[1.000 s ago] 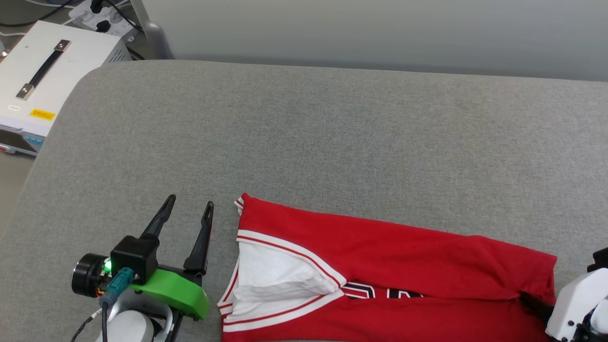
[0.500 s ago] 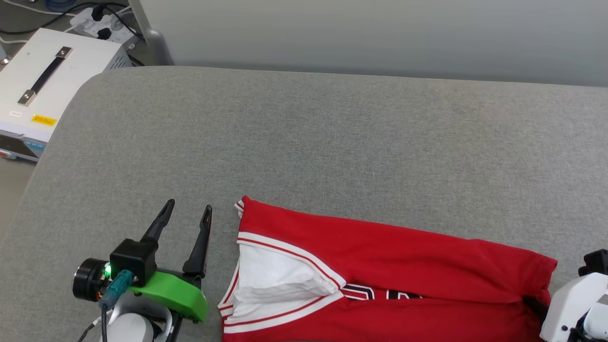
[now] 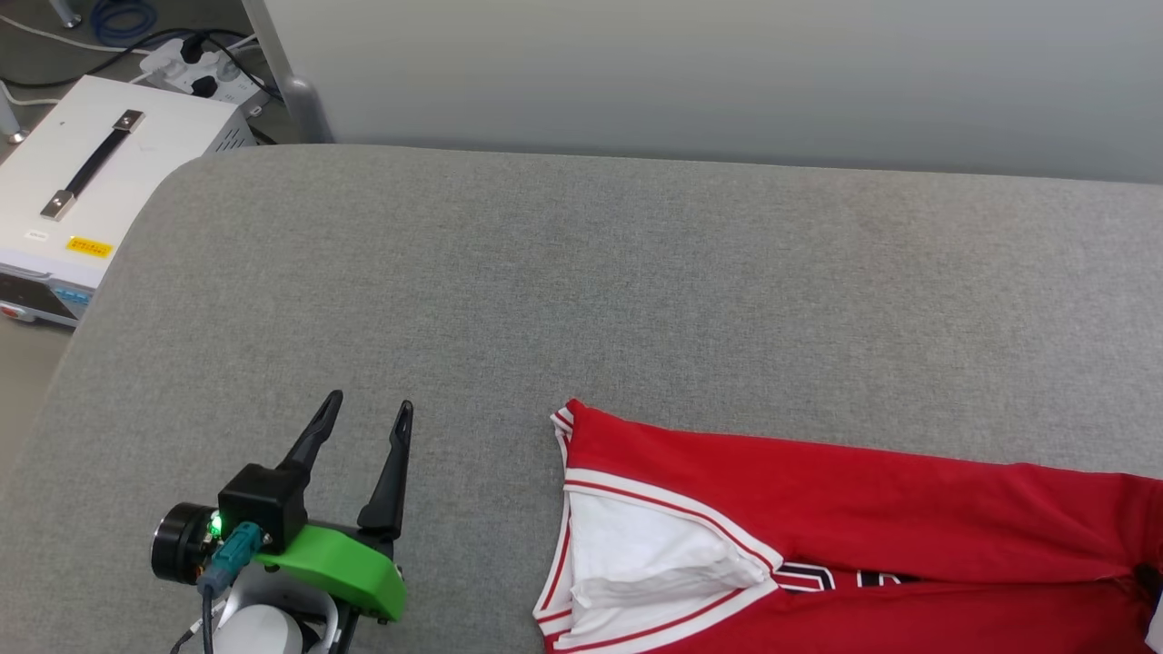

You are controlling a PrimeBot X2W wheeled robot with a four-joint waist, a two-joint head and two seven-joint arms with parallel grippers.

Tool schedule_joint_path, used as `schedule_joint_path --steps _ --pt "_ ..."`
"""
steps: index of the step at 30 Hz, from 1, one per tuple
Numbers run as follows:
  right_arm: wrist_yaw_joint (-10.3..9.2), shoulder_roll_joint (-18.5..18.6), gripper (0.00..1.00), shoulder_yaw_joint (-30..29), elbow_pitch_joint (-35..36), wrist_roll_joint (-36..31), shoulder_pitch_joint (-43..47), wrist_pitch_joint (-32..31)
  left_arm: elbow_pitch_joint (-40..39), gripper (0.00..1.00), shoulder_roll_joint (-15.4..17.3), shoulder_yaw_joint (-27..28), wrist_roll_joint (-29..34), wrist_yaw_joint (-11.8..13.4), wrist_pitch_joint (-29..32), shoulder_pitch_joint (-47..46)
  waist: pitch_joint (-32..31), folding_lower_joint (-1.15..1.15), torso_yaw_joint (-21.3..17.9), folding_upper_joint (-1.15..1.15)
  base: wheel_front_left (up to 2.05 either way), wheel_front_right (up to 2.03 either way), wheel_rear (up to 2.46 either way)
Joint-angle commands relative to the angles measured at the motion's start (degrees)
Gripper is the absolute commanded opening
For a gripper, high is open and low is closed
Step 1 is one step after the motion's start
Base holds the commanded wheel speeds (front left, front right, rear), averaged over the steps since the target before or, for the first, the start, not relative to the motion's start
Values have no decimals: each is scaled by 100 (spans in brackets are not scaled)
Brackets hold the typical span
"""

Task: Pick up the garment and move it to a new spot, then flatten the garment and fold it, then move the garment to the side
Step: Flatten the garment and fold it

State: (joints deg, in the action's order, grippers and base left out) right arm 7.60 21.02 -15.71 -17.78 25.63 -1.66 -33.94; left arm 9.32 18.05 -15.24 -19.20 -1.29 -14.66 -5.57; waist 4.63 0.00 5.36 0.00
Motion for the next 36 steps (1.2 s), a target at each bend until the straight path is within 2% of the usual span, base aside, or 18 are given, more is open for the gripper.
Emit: schedule_joint_path --steps 1,8,15,19,24,28,31,36 --pt "-11 2 0 -20 5 -13 -78 16 26 100 -39 43 62 -35 -34 137 -60 0 -4 0 0 0 0" --pt "-11 -171 0 99 408 157 190 -57 75 100 -163 152 124 -116 -34 291 -302 0 -30 0 0 0 0" --pt "-11 -556 0 506 1432 329 655 -437 135 100 -295 256 184 -204 -34 450 -562 0 -14 0 0 0 0" --pt "-11 -870 0 732 1872 475 744 -692 163 100 -360 291 215 -245 -34 508 -630 0 21 0 0 0 0" --pt "-11 -1461 0 932 2272 643 724 -968 189 100 -420 362 253 -297 -34 542 -691 0 107 0 0 0 0" --pt "-11 -1738 0 1168 2429 748 603 -1045 197 100 -444 409 287 -331 -34 575 -733 0 169 0 0 0 0" --pt "-11 -1805 0 1387 2354 923 452 -967 210 100 -450 438 311 -354 -34 603 -763 0 216 0 0 0 0" --pt "-11 -1812 0 2009 1865 1594 222 -455 225 100 -457 458 346 -384 -34 610 -780 0 317 0 0 0 0"
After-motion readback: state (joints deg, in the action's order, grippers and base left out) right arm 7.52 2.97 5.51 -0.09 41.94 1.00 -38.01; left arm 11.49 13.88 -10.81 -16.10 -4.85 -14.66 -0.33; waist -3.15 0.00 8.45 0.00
